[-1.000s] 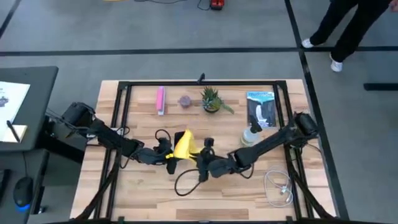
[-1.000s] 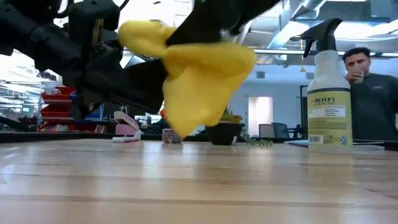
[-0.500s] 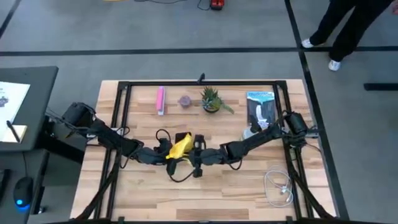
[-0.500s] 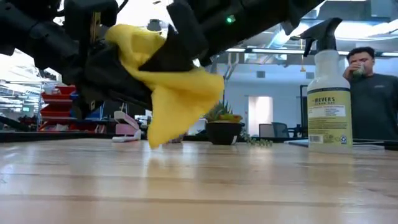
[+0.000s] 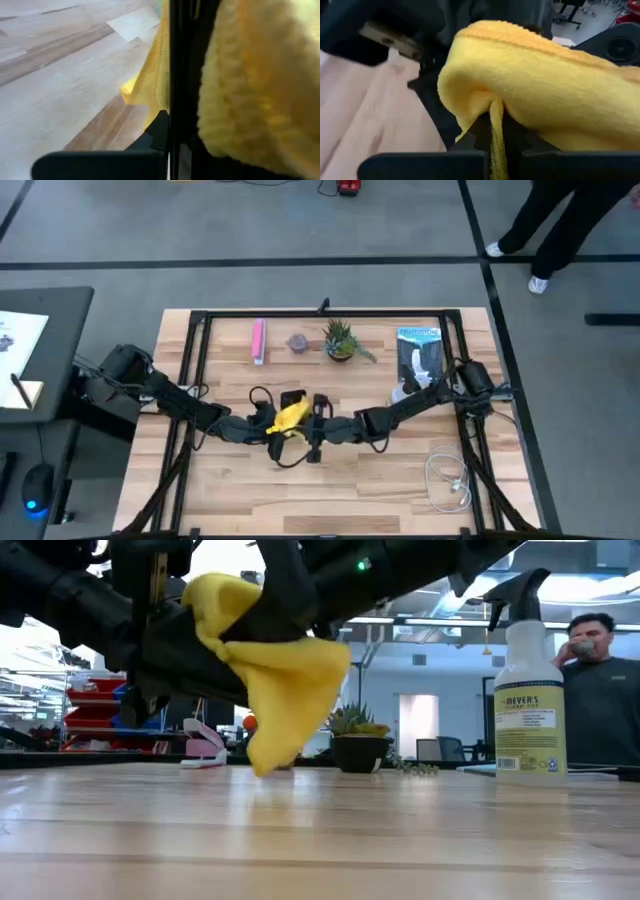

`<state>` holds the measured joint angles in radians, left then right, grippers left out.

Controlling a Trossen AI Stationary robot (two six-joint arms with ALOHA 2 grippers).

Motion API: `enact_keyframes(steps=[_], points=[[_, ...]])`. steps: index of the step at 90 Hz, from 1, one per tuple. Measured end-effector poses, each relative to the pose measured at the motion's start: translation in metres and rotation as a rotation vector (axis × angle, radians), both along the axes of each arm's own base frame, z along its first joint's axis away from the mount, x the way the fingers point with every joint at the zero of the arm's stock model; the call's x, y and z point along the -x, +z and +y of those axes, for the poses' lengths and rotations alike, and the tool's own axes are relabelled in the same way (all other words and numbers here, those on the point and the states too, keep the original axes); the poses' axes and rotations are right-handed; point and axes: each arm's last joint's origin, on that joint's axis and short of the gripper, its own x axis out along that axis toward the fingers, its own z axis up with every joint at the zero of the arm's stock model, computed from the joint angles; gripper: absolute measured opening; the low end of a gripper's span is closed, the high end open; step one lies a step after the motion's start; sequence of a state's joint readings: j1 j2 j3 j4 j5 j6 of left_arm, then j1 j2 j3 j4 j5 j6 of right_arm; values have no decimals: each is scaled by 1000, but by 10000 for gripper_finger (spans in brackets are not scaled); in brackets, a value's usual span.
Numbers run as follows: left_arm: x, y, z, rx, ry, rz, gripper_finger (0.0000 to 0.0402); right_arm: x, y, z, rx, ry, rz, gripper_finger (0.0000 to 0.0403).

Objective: Apply microfiber cloth
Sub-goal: Wipe the back of the cellphone with the yellow microfiber cloth

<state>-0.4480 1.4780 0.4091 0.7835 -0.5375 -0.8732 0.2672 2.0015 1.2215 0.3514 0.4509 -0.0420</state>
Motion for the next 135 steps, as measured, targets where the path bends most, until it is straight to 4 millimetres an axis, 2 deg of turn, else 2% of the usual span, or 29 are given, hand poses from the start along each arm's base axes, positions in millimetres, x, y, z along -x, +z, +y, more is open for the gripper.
enact_keyframes(steps=[22,39,57,66,72,89,111,135], points=[[1,0,0,-18,-4,8,11,17,-22,8,6,-3,250,0],[1,1,0,-22,6,6,11,11,-17,8,8,-23,146,0],[1,0,0,-16,-1,9,11,3,6,6,86,-79,53,0],[0,1,-1,-4,-25,5,11,2,30,3,101,-113,-27,0],[0,1,-1,-5,-26,6,11,1,37,-2,102,-138,-72,0],[0,2,-1,-16,-23,-3,11,-4,35,-10,25,-38,-77,0],[0,2,-1,-23,-18,-1,11,-2,26,-10,-11,30,21,0],[0,2,0,-28,2,-1,11,-4,34,-17,101,-134,-70,0]])
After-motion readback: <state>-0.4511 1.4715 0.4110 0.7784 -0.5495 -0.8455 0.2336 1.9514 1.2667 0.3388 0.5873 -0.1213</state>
